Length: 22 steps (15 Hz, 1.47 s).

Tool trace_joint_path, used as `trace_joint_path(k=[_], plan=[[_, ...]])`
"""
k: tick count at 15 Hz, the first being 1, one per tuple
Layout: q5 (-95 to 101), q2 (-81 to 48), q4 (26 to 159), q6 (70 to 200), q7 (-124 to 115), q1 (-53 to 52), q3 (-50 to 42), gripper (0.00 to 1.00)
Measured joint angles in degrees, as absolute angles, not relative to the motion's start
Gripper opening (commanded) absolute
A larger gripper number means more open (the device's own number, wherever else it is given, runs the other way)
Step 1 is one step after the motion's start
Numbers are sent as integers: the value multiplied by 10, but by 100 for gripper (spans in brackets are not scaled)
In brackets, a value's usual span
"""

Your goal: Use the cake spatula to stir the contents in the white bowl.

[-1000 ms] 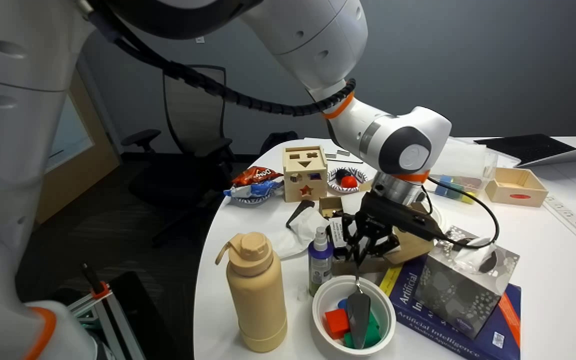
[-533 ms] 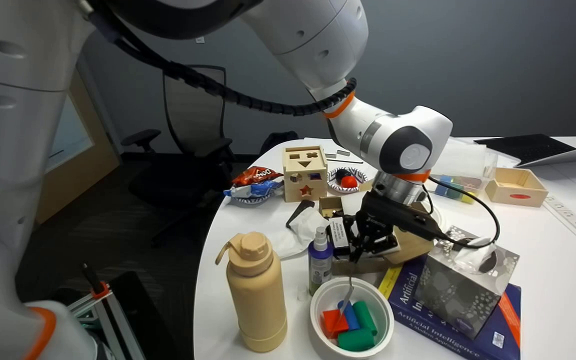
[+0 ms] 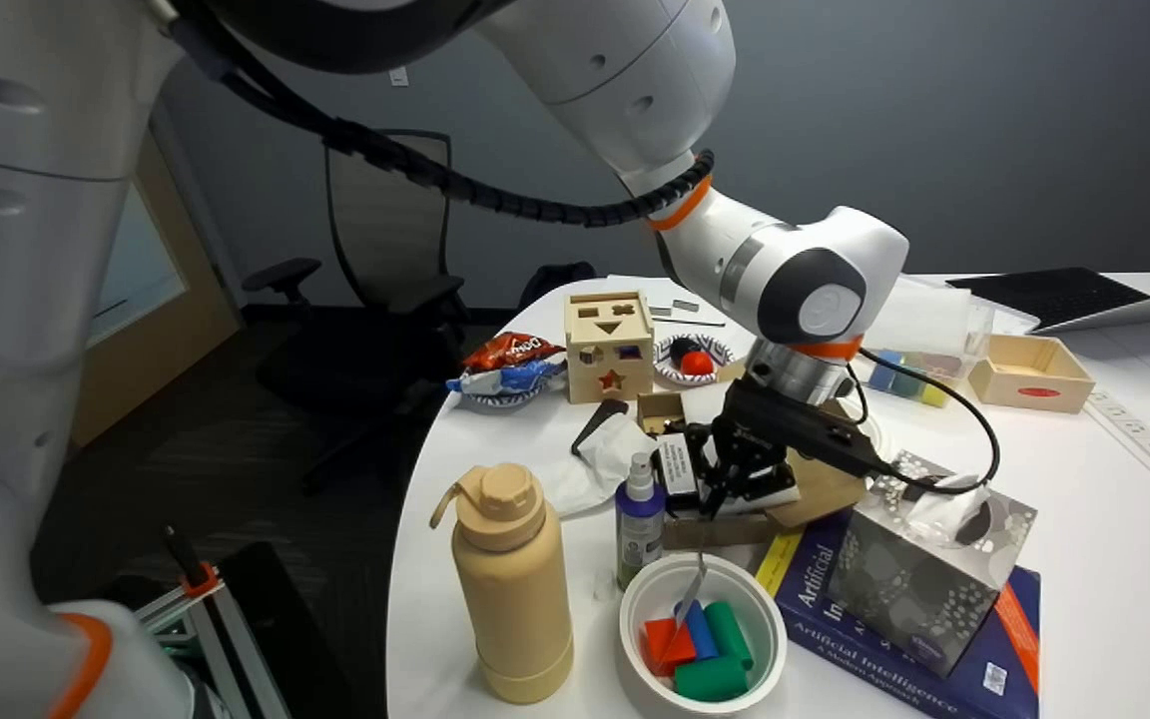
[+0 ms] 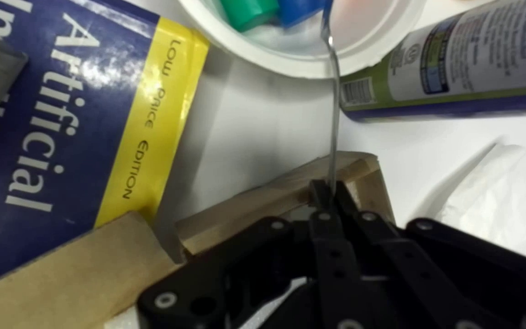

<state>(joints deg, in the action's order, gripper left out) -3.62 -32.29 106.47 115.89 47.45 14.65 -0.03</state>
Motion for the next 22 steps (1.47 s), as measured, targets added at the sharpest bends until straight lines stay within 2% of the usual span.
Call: trace_joint_path(k=[7, 22], plan=[[-73, -276, 1092, 1218, 521, 160, 0, 1], [-283, -217, 1201, 1357, 742, 210, 19, 1]])
